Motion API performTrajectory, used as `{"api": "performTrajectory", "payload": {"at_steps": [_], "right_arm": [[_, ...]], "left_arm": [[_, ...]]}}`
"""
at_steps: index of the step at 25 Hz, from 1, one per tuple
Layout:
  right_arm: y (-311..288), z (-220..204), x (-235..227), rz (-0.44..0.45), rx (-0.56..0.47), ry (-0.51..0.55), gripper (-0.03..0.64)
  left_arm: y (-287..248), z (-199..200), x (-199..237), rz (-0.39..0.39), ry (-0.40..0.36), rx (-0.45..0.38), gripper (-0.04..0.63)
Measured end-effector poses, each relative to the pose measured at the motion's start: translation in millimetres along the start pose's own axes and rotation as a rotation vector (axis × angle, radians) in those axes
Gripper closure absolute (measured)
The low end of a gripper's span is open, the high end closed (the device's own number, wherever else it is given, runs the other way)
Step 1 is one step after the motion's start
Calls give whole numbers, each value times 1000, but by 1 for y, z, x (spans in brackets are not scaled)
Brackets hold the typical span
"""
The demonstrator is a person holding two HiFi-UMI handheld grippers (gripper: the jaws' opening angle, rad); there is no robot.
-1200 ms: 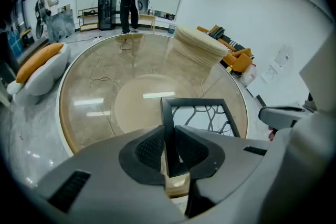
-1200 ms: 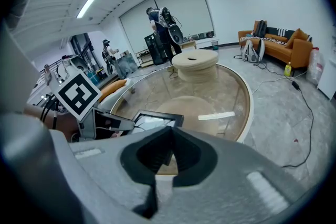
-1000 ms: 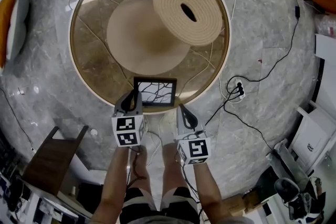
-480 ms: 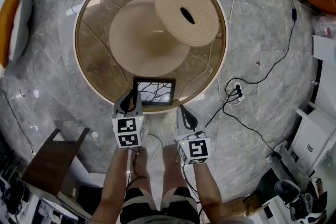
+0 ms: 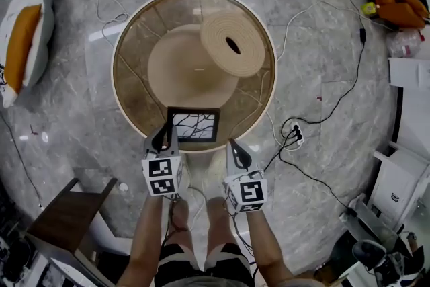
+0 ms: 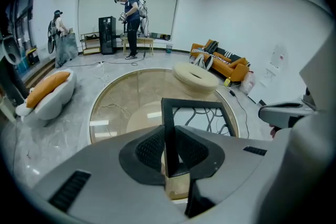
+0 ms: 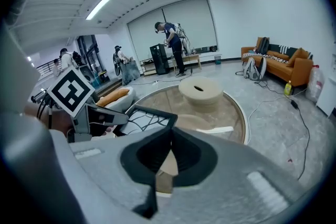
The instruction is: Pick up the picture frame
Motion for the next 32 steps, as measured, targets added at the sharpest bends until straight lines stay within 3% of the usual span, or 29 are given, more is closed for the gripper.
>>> {"api": "performTrajectory", "payload": {"at_steps": [4, 21, 32], "right_arm": [[25, 28, 8, -12, -46, 15, 618], [167, 145, 60, -68, -262, 72, 617], [272, 184, 83, -105, -371, 107, 618]], "left_arm": [[36, 11, -1, 9, -12, -24, 520], [241, 88, -15, 46, -70, -271, 520], [368, 109, -31, 68, -87, -431, 520]]}}
Point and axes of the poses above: the fingertips, and each gripper's own axes: y backward along the fingers, x to its left, z out of its top, the point moved 9 cm from there along y, backward along the fingers, and after that the axes turned 11 degrees about x, right-handed, at the moved point
